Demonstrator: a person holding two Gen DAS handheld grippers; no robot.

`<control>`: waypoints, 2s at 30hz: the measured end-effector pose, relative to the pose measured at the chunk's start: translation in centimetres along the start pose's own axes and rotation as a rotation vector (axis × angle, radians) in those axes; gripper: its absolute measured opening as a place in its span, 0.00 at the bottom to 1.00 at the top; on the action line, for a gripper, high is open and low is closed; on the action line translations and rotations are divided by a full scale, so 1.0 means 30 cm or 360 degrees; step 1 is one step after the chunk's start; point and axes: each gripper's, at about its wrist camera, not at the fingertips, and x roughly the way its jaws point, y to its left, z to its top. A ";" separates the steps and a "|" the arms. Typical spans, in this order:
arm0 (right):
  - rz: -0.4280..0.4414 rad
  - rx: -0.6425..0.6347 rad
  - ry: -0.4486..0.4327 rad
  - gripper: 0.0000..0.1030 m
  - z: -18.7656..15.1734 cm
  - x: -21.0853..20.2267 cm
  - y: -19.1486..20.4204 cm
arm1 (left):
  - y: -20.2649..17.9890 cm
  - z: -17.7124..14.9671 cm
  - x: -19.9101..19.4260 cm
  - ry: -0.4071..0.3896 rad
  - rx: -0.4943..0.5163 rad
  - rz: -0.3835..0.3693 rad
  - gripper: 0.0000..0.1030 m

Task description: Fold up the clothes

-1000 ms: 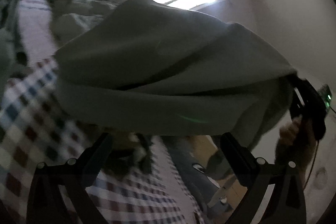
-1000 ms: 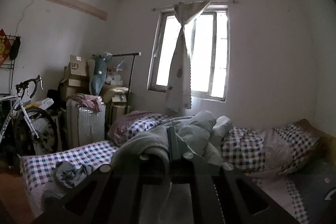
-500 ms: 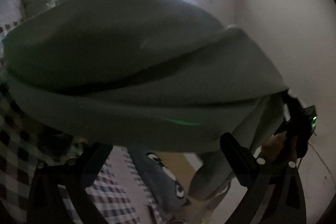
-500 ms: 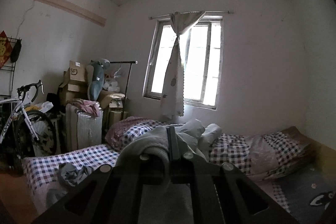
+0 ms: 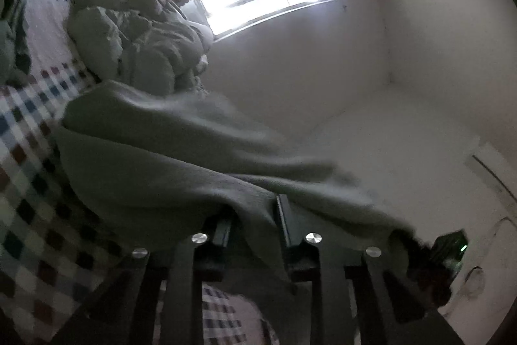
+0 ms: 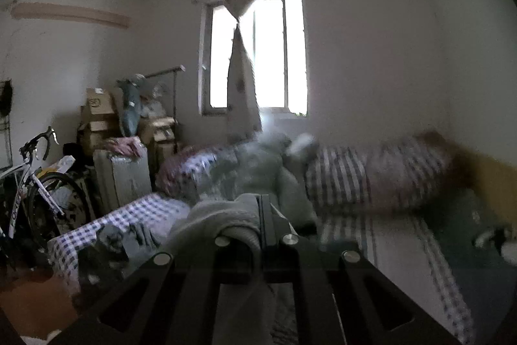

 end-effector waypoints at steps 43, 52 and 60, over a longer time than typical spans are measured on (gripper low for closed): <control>0.0103 0.0486 0.0902 0.70 -0.964 0.051 -0.460 | 0.064 0.023 -0.003 -0.0162 0.0413 0.0727 0.05; 0.0362 0.0471 0.0956 0.70 -0.960 0.107 -0.430 | 0.098 0.083 -0.073 -0.0158 0.0399 0.0789 0.05; 0.0648 0.0506 0.0975 0.82 -0.919 0.209 -0.460 | 0.154 0.148 -0.136 -0.0185 0.0318 0.0824 0.05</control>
